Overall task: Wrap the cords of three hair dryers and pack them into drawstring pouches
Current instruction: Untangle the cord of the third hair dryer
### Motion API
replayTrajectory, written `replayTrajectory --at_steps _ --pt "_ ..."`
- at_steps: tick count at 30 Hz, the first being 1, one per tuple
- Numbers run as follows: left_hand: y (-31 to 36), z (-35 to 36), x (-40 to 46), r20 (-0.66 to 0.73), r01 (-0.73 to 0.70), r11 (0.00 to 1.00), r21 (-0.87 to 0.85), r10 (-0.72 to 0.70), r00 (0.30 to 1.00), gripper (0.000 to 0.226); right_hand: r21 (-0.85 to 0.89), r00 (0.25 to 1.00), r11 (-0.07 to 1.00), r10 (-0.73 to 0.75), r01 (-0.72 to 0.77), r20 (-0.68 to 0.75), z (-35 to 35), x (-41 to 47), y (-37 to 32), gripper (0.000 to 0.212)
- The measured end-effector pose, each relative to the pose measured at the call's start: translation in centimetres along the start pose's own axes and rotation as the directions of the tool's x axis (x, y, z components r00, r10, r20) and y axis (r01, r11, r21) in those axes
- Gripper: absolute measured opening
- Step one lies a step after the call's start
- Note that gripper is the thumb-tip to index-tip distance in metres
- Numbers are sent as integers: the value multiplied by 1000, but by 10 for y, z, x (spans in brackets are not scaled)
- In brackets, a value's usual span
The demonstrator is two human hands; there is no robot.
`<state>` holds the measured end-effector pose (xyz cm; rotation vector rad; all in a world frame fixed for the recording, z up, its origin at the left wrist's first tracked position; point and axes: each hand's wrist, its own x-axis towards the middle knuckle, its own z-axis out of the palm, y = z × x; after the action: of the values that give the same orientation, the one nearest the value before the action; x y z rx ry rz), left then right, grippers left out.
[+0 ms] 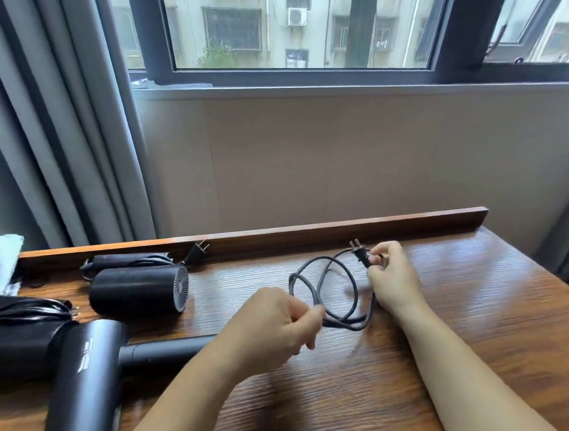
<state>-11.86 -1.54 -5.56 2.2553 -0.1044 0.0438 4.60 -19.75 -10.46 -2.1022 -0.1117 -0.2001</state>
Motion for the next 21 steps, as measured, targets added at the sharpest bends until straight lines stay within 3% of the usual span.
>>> replayTrajectory --at_steps 2,4,6,9,10,12,14,16,18,19,21 --pt "9 1 -8 113 -27 991 134 12 994 41 188 991 982 8 17 -130 -8 1 -12 22" --pt "13 7 -18 175 -121 962 243 79 981 41 404 986 915 87 -23 -142 -14 4 -27 21" --pt "15 15 -28 262 -250 919 304 172 950 40 578 982 800 188 -159 9 -19 10 -46 20" --pt "14 27 -38 329 -290 888 356 172 929 42 600 943 732 197 -322 267 -27 12 -73 20" --pt "14 28 -40 308 -261 887 381 144 940 47 581 936 750 149 -317 318 -30 10 -79 19" --pt "17 23 -46 172 -45 920 389 -25 985 68 557 927 802 -9 -218 376 -37 2 -90 13" --pt "17 10 -47 41 145 930 338 -168 985 74 629 884 768 -207 -119 420 -46 -11 -101 17" --pt "13 -2 -38 -71 254 926 279 -244 967 60 714 809 692 -358 -105 466 -56 -22 -112 25" --pt "2 -10 -27 -207 353 935 -35 -353 913 58 754 709 646 -477 -119 520 -65 -32 -122 27" --pt "-7 -10 -19 -287 353 920 -172 -390 875 51 761 651 635 -523 -134 551 -68 -38 -126 28" --pt "-15 -12 -2 -360 303 917 -258 -383 851 29 768 544 617 -591 -169 595 -72 -47 -132 30"
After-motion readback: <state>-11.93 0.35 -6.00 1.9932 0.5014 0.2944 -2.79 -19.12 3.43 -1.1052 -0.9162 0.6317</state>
